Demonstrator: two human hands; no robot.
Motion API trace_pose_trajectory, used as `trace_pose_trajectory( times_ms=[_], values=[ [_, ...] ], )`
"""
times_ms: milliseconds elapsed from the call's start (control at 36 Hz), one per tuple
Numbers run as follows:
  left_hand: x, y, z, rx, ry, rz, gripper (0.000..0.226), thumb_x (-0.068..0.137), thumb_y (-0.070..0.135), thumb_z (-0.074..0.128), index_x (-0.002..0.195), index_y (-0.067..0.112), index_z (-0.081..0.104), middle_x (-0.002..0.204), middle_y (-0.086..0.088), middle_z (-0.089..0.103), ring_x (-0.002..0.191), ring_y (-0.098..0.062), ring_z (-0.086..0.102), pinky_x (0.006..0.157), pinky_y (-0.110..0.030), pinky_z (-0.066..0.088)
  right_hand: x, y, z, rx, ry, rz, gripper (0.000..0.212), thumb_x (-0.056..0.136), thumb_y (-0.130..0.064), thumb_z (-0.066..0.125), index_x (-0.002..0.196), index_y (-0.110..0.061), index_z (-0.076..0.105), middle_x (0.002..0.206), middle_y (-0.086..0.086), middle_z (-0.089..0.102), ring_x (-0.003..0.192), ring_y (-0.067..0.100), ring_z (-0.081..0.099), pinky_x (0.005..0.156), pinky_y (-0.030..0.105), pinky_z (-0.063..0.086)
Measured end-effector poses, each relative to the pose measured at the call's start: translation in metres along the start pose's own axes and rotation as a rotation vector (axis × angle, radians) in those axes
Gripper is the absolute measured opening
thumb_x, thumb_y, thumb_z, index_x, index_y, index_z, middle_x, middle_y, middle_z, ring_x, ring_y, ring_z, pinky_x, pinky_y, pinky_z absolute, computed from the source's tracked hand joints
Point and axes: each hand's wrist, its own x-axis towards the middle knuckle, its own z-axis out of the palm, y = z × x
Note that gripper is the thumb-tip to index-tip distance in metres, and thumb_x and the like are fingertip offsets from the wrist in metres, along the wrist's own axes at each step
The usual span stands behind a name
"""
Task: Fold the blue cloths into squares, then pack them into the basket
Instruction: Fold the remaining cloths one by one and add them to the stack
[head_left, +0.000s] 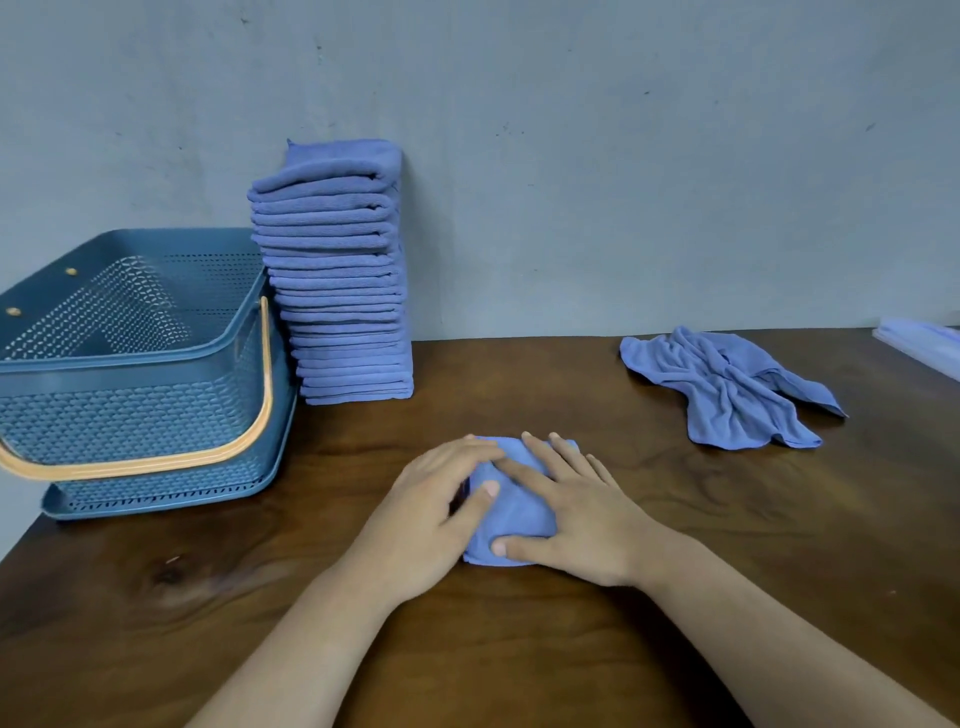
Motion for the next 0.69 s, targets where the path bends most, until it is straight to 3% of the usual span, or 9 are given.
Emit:
trace_pose_trajectory(
  times_ms=[111,194,278,361,444,528,583,639,694],
  values=[
    [-0.001,-0.008,0.004,0.230,-0.192,-0.094,0.056,0.111,0.057,0.030,0.164,0.045,0.021,0.168,0.033,0.013,0.153,0.016,-0.005,0.133,-0.037,0.003,0.000,0.004,0.004,0.035,0.024,-0.017,0.091,0.082,-0.096,0.042,0.157,-0.066,0.000,0.172,-0.025,-0.017,0.157,0.005,-0.025,0.131,0.048,-0.002],
    [0.000,-0.007,0.004,0.339,-0.309,-0.150,0.060,0.110,0.060,0.015,0.167,0.046,-0.002,0.169,0.034,-0.011,0.152,0.014,-0.019,0.132,-0.042,-0.006,-0.004,0.009,0.008,0.067,0.098,-0.041,0.084,0.088,-0.092,0.039,0.161,-0.060,0.009,0.172,-0.026,-0.013,0.157,0.000,-0.022,0.131,0.041,-0.002],
    [0.000,-0.004,0.003,0.364,-0.354,-0.168,0.061,0.110,0.060,0.010,0.165,0.046,-0.011,0.168,0.034,-0.019,0.151,0.012,-0.024,0.132,-0.043,-0.009,-0.010,0.014,0.011,0.191,0.377,-0.024,0.067,0.099,-0.076,0.042,0.158,-0.045,0.039,0.170,-0.025,0.019,0.159,-0.003,0.004,0.128,0.033,0.012],
    [-0.001,-0.006,0.001,0.344,-0.348,-0.171,0.061,0.110,0.062,0.012,0.165,0.048,-0.009,0.167,0.036,-0.017,0.152,0.012,-0.023,0.132,-0.042,-0.009,-0.015,0.023,0.010,0.195,0.651,0.238,0.042,0.099,-0.066,0.046,0.127,-0.041,0.064,0.141,-0.025,0.053,0.141,0.005,0.041,0.112,0.035,0.036],
    [-0.001,-0.006,0.001,0.268,-0.265,-0.160,0.062,0.110,0.061,0.025,0.166,0.047,0.005,0.170,0.034,-0.004,0.154,0.013,-0.014,0.133,-0.042,-0.004,-0.016,0.030,0.008,0.134,0.527,0.463,0.040,0.092,-0.078,0.048,0.102,-0.043,0.065,0.128,-0.027,0.053,0.136,0.006,0.039,0.110,0.041,0.032],
    [0.003,-0.005,0.002,0.125,-0.128,-0.185,0.063,0.108,0.059,0.040,0.165,0.045,0.017,0.170,0.031,0.010,0.157,0.008,0.001,0.133,-0.039,0.006,-0.011,0.031,0.003,0.271,0.455,0.481,0.035,0.087,-0.077,0.059,0.092,-0.044,0.067,0.130,-0.029,0.050,0.137,0.002,0.035,0.119,0.047,0.025],
    [0.005,-0.005,0.001,0.061,-0.041,-0.246,0.064,0.107,0.059,0.043,0.165,0.042,0.020,0.170,0.026,0.017,0.158,0.002,0.011,0.132,-0.037,0.014,-0.006,0.030,0.000,0.360,0.436,0.477,0.027,0.086,-0.068,0.067,0.088,-0.041,0.068,0.123,-0.032,0.052,0.125,-0.002,0.041,0.117,0.047,0.032],
    [0.005,-0.004,0.000,0.021,0.004,-0.310,0.067,0.107,0.058,0.044,0.166,0.039,0.020,0.170,0.021,0.022,0.158,-0.004,0.018,0.130,-0.038,0.021,-0.003,0.026,-0.004,0.505,0.440,0.453,0.022,0.085,-0.056,0.070,0.086,-0.034,0.068,0.099,-0.026,0.065,0.101,0.002,0.058,0.099,0.044,0.050],
    [0.006,-0.003,-0.001,-0.048,0.031,-0.364,0.067,0.107,0.058,0.044,0.166,0.039,0.018,0.170,0.020,0.025,0.156,-0.006,0.025,0.128,-0.037,0.026,-0.004,0.018,-0.010,0.659,0.429,0.399,0.013,0.091,-0.040,0.069,0.088,-0.029,0.064,0.082,-0.013,0.066,0.077,0.010,0.060,0.077,0.038,0.052]
  ],
)
